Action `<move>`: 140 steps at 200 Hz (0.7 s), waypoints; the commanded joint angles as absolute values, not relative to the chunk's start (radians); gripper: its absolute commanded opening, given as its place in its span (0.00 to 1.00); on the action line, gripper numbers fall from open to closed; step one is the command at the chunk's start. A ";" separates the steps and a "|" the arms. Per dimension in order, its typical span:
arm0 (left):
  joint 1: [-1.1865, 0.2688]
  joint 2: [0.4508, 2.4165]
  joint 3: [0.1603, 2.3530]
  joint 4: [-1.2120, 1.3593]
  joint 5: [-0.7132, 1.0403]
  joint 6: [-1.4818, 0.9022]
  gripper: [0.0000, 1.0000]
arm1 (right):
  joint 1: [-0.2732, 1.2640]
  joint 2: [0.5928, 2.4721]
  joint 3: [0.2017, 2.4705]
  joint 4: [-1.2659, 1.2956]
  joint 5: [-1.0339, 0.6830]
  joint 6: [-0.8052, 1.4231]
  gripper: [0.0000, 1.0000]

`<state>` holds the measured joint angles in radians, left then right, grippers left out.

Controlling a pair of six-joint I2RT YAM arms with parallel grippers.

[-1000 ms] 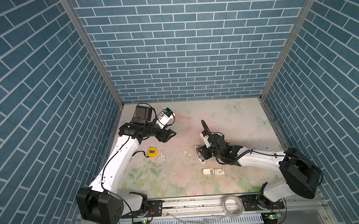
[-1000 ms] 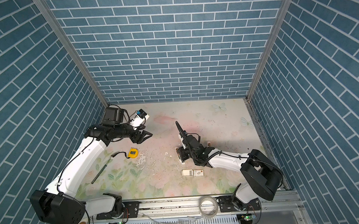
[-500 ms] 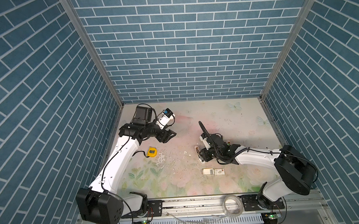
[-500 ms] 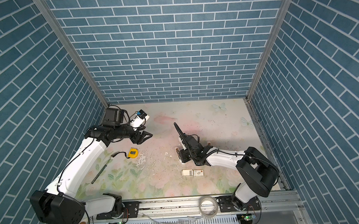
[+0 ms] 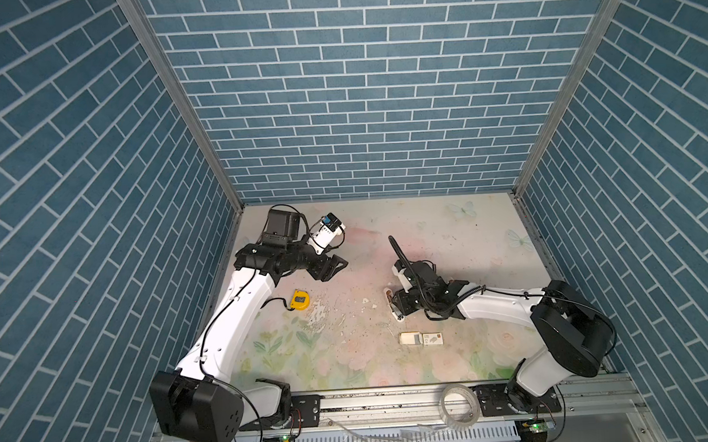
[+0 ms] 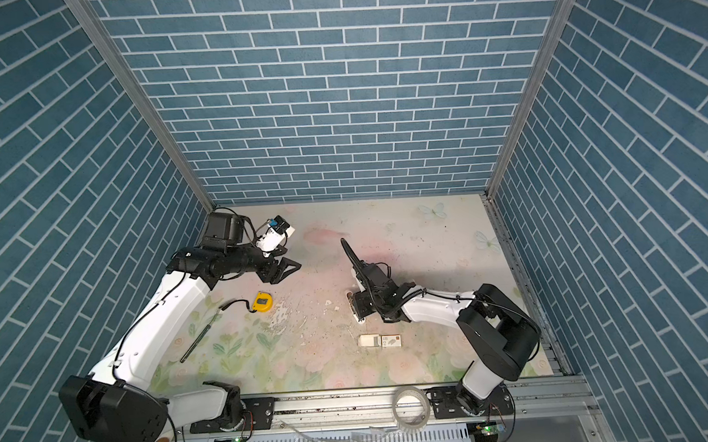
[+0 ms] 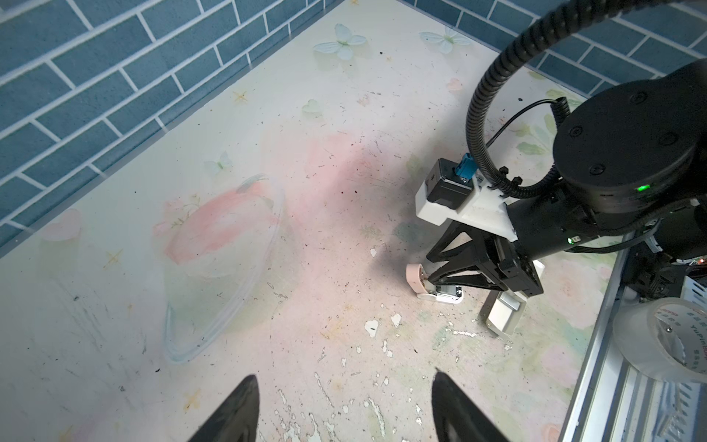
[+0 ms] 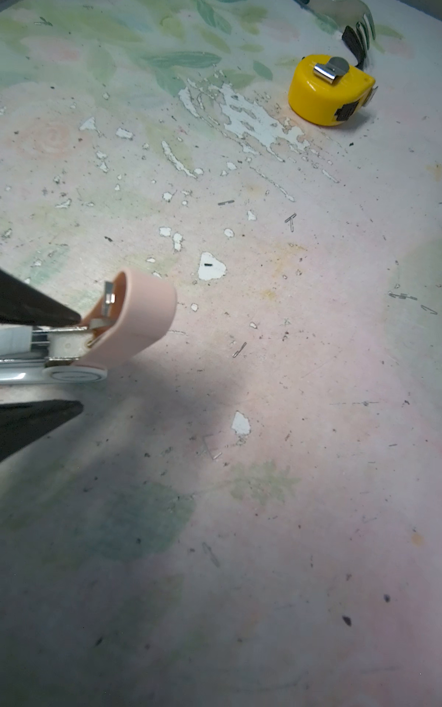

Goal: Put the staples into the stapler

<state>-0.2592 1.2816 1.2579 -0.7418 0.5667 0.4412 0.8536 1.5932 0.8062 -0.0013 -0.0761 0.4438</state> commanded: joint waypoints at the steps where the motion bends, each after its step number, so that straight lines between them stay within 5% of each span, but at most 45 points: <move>1: -0.252 1.272 1.237 -0.739 0.578 0.442 0.72 | 0.847 1.613 0.827 -0.039 -0.081 0.412 0.34; 140: -0.252 1.270 1.236 -0.737 0.577 0.444 0.72 | 0.845 1.605 0.829 -0.096 -0.113 0.387 0.33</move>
<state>-0.2592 1.2816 1.2449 -0.7376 0.5667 0.4412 0.8497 1.6066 0.8070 -0.0536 -0.1059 0.4179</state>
